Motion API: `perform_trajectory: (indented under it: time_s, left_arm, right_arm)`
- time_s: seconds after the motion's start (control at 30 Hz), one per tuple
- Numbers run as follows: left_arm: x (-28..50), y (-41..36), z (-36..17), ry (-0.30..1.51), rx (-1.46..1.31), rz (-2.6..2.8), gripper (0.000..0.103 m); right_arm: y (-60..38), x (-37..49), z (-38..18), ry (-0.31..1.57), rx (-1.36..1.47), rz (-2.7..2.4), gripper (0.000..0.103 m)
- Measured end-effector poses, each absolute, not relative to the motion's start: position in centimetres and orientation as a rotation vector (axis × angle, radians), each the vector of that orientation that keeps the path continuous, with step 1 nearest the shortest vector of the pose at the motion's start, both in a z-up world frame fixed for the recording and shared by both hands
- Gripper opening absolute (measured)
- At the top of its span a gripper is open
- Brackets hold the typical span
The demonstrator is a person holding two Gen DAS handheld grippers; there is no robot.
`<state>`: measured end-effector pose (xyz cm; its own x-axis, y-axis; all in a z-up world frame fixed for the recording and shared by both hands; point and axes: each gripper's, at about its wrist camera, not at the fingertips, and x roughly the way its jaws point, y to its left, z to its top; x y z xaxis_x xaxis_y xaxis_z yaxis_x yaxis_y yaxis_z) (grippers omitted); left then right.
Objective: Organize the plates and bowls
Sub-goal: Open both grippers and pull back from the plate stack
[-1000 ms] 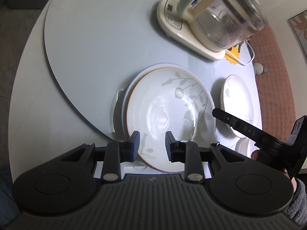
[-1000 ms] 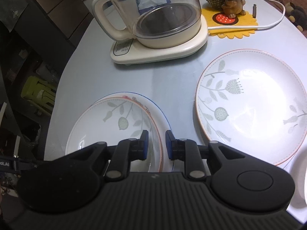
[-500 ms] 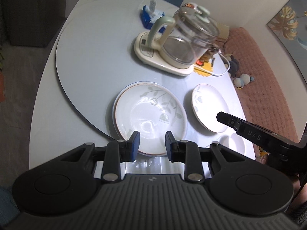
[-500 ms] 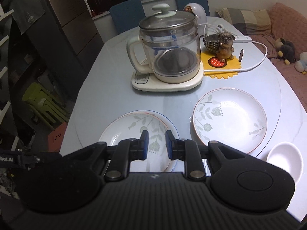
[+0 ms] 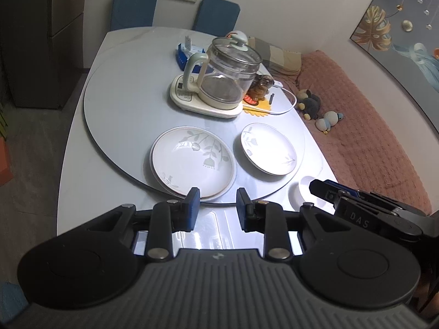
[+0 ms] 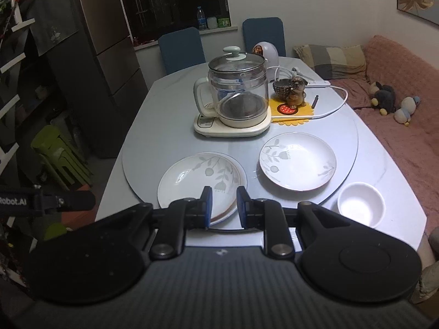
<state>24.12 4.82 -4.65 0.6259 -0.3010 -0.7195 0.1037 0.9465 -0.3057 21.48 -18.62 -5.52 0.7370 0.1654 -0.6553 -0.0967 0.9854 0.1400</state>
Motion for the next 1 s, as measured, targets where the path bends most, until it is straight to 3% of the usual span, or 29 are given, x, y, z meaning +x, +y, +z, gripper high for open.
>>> perform_trajectory:
  time_s: [0.3,0.47,0.57,0.8,0.83,0.93,1.0]
  left_arm:
    - [18.2,3.4,-4.5,0.853,-0.231,-0.251,0.032]
    - [16.1,3.4,-4.1,0.846,-0.235,-0.251,0.038]
    - [15.2,3.2,-3.9,0.835,-0.224,-0.241,0.053]
    - [14.7,2.1,-3.9,0.834,-0.204,-0.24,0.073]
    - [14.8,1.7,-3.9,0.833,-0.205,-0.245,0.074]
    - [15.4,0.7,-4.3,0.84,-0.21,-0.265,0.078]
    - [16.2,-0.1,-4.5,0.85,-0.214,-0.283,0.078]
  right_arm:
    - [-19.6,16.0,-4.1,0.681,0.114,0.123,0.024]
    - [-20.2,14.6,-3.9,0.69,0.116,0.107,0.024]
    - [-20.8,13.5,-3.5,0.679,0.116,0.091,0.024]
    - [-22.7,12.1,-3.7,0.68,0.144,0.061,0.025]
    - [-23.1,12.1,-3.8,0.679,0.153,0.062,0.029]
    - [-23.8,12.4,-4.0,0.67,0.149,0.054,0.063]
    - [-24.4,12.6,-4.1,0.67,0.145,0.043,0.069]
